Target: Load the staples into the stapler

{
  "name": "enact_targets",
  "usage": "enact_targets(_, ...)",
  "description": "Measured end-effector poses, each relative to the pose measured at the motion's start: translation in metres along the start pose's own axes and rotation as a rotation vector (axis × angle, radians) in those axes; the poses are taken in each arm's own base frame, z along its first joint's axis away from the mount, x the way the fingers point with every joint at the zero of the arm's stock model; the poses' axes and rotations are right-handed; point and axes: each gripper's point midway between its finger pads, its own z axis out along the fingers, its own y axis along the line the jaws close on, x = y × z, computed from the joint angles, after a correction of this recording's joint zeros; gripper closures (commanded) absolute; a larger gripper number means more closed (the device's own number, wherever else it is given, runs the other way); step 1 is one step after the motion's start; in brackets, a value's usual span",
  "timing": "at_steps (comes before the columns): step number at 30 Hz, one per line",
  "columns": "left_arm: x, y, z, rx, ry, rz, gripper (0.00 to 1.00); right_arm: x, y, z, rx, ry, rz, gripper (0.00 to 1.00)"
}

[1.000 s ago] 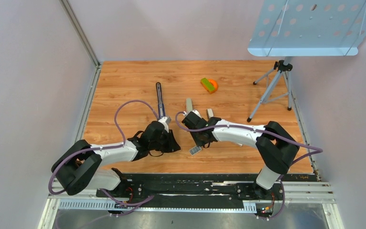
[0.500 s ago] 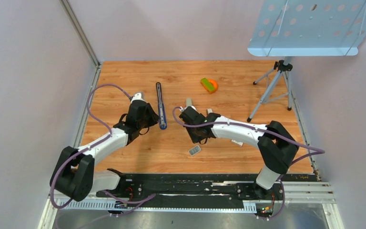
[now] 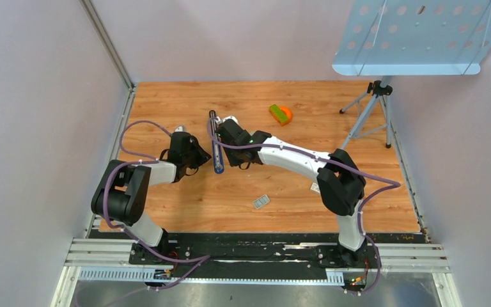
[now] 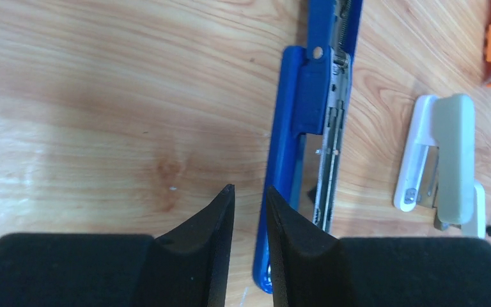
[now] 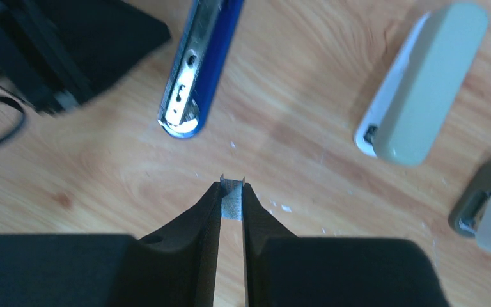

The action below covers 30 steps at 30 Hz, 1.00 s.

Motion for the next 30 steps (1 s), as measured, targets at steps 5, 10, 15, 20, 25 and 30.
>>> enact_targets(5,0.007,-0.017,0.009,0.097,0.039,-0.023,0.75,-0.03,0.012,0.011,-0.019,-0.058,0.027,0.82)
enact_targets(10,0.013,-0.027,0.012,0.167,0.06,-0.05,0.76,-0.044,0.019,0.024,-0.027,-0.082,0.044,0.83)
enact_targets(15,0.017,-0.033,0.014,0.208,0.077,-0.071,0.76,-0.047,0.023,0.034,-0.028,-0.084,0.046,0.83)
enact_targets(20,0.019,-0.033,0.011,0.212,0.081,-0.084,0.75,-0.047,0.024,0.042,-0.026,-0.081,0.045,0.83)
enact_targets(25,0.012,-0.032,0.002,0.202,0.045,-0.089,0.74,-0.041,0.024,0.049,-0.021,-0.065,0.043,0.82)
enact_targets(30,0.001,-0.037,-0.005,0.213,0.007,-0.097,0.73,-0.039,0.024,0.052,-0.018,-0.059,0.054,0.82)
